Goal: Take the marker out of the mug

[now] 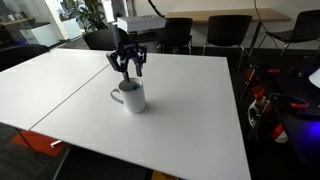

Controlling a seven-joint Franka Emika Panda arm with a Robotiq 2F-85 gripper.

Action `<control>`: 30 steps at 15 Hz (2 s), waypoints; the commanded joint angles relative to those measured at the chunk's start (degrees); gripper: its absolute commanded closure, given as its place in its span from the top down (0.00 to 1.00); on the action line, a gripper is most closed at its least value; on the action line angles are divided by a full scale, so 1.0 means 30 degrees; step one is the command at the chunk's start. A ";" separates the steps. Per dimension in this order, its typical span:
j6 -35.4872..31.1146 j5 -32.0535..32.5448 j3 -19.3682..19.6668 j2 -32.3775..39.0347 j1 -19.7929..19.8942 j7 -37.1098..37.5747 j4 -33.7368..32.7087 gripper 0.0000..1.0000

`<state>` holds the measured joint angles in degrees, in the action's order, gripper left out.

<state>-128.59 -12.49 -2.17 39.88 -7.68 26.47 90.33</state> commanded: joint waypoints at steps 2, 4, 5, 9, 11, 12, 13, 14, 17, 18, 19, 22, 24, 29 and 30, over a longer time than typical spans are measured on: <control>0.1332 0.0261 0.0401 0.1044 -0.0475 0.0854 -0.1755 0.52; 0.1684 0.0250 0.0409 0.1367 -0.0505 0.0886 -0.2150 0.52; 0.1812 0.0257 0.0432 0.1518 -0.0526 0.0989 -0.2322 0.52; 0.2324 0.0196 0.0404 0.2032 -0.0503 0.1080 -0.2929 0.48; 0.2466 0.0158 0.0381 0.2257 -0.0488 0.1059 -0.3151 0.47; 0.2548 0.0154 0.0379 0.2355 -0.0490 0.1063 -0.3270 0.45; 0.2637 0.0137 0.0365 0.2464 -0.0481 0.1049 -0.3390 0.46; 0.2696 0.0134 0.0365 0.2572 -0.0480 0.1051 -0.3506 0.46; 0.2938 0.0107 0.0334 0.2808 -0.0466 0.1011 -0.3787 0.45; 0.3024 0.0098 0.0326 0.2887 -0.0462 0.1002 -0.3893 0.44; 0.3064 0.0092 0.0320 0.2948 -0.0455 0.0987 -0.3976 0.43; 0.3279 0.0073 0.0289 0.3141 -0.0436 0.0940 -0.4282 0.25; 0.3438 0.0061 0.0272 0.3251 -0.0430 0.0915 -0.4471 0.04; 0.3748 0.0052 0.0282 0.3434 -0.0420 0.0936 -0.4852 0.05; 0.3812 0.0020 0.0292 0.3324 -0.0412 0.1012 -0.4780 0.05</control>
<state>-120.02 -12.38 -1.91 49.22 -8.31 27.45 78.38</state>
